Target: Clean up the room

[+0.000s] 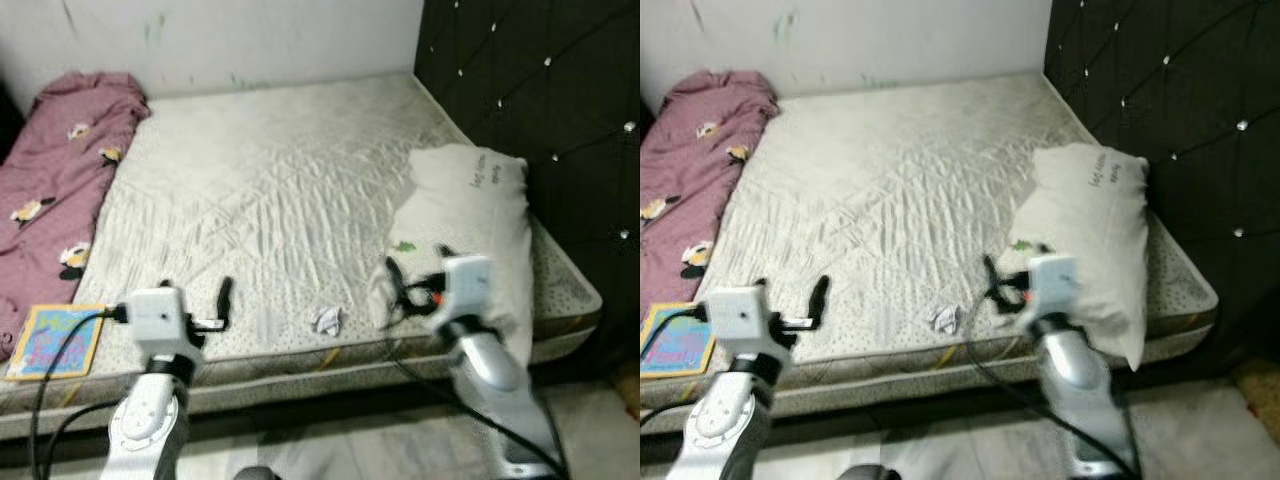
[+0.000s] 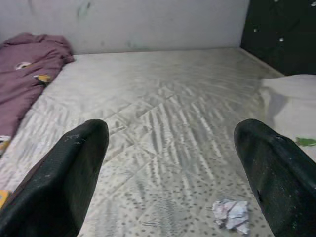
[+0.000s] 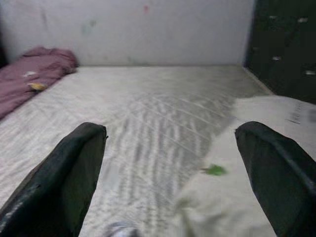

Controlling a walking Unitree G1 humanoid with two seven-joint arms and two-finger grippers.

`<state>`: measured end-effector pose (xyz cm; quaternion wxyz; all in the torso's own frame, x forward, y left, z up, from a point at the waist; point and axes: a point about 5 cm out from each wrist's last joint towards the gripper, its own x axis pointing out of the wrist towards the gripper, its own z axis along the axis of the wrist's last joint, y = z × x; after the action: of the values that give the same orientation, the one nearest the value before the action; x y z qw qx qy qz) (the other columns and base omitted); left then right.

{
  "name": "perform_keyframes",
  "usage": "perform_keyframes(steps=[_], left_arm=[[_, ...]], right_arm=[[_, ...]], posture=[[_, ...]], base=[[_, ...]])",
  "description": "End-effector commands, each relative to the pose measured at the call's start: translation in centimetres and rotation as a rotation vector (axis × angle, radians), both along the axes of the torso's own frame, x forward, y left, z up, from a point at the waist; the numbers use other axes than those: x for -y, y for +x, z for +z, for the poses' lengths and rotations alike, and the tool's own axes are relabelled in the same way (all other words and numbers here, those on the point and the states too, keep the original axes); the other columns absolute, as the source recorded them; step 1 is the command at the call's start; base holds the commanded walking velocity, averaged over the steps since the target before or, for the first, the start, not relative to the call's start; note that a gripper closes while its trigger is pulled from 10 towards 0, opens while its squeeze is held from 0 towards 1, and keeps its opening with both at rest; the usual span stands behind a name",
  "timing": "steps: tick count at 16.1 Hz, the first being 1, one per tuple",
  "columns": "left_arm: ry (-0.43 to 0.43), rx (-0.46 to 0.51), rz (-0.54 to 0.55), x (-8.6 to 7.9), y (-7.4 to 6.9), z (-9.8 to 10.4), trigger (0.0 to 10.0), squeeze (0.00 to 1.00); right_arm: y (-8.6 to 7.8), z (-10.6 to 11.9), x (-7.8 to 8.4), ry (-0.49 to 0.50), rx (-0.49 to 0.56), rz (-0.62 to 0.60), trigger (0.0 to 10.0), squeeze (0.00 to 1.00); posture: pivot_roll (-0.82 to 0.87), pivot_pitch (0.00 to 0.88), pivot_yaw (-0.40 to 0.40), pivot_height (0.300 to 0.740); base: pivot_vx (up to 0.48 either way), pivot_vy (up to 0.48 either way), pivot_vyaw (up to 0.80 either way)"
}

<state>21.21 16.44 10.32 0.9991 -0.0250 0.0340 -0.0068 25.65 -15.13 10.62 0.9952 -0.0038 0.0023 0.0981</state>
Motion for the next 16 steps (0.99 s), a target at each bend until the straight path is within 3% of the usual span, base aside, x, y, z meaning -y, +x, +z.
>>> perform_keyframes(steps=[1, 12, 16], left_arm=[[0.017, 0.005, 0.013, -0.61, -0.1, 0.16, 10.0, 0.0], [0.018, -0.003, 0.003, -0.5, -0.1, -0.03, 10.0, 0.0], [0.016, -0.023, 0.041, -0.75, 0.02, -0.36, 10.0, 0.0]], right_arm=[[0.08, 0.09, -0.82, 0.019, 0.002, 0.02, 10.0, 0.0], [0.01, 0.21, -1.09, -0.019, 0.016, 0.038, 10.0, 0.0], [0.05, 0.14, -1.04, -0.003, 0.01, 0.029, 10.0, 0.0]], posture=[[0.04, 0.023, 0.008, 0.74], [0.04, 0.032, 0.008, 0.74], [0.04, 0.029, 0.006, 0.74]], base=[[0.251, 0.0, 0.0], [0.324, 0.0, 0.0], [0.0, 0.0, 0.57]])
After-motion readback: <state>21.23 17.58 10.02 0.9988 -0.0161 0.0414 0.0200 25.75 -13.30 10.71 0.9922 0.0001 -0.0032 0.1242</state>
